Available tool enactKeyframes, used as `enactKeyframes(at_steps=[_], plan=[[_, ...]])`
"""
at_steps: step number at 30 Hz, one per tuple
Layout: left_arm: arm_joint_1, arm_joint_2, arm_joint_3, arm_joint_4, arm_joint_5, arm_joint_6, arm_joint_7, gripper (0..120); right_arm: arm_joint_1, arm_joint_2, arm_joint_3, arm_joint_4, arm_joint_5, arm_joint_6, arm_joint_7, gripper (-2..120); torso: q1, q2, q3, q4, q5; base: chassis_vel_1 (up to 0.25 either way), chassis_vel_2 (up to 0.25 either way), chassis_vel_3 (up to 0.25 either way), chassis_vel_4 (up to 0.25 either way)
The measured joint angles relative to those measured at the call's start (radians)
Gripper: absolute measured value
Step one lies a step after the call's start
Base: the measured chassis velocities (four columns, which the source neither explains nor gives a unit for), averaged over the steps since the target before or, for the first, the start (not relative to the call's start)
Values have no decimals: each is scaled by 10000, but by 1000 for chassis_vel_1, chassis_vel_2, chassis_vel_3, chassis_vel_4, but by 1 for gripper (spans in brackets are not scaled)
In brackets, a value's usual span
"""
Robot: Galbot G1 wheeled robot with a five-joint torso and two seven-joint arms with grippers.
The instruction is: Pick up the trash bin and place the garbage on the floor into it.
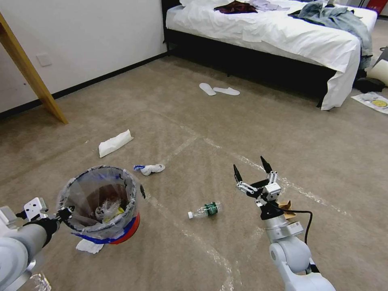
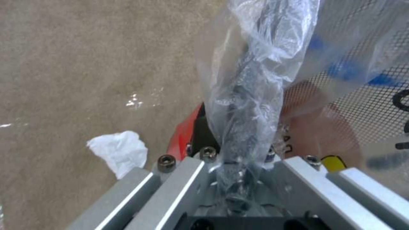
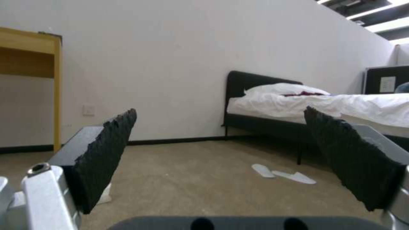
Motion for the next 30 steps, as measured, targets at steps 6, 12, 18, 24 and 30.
enactKeyframes(at_steps=[6, 12, 18, 24, 30], plan=[[-25, 29, 21, 61, 15, -24, -2, 0, 82, 33, -37, -141, -102, 46, 21, 100, 0, 0, 0, 0, 0, -60, 63, 70, -59], [-4, 73, -34, 61, -12, -25, 2, 0, 144, 39, -105, -227, -231, 85, 331, 100, 0, 0, 0, 1, 1, -57, 60, 53, -55], [23, 10, 66, 27, 8, -19, 33, 0, 137, -701, -171, -251, -230, 150, 541, 100, 1, 0, 1, -1, 4, -10, 8, 6, -7], [67, 46, 117, 3, 36, -16, 35, 0, 582, -2642, -356, -471, 551, -38, 269, 100, 0, 0, -1, -2, 1, 0, 0, 0, 0], [114, 22, 113, 2, 111, -6, 112, 0, 2705, -5837, -2066, -1917, 2590, -308, -2796, 100, 0, 0, 0, -1, 0, 0, 0, 0, 0]])
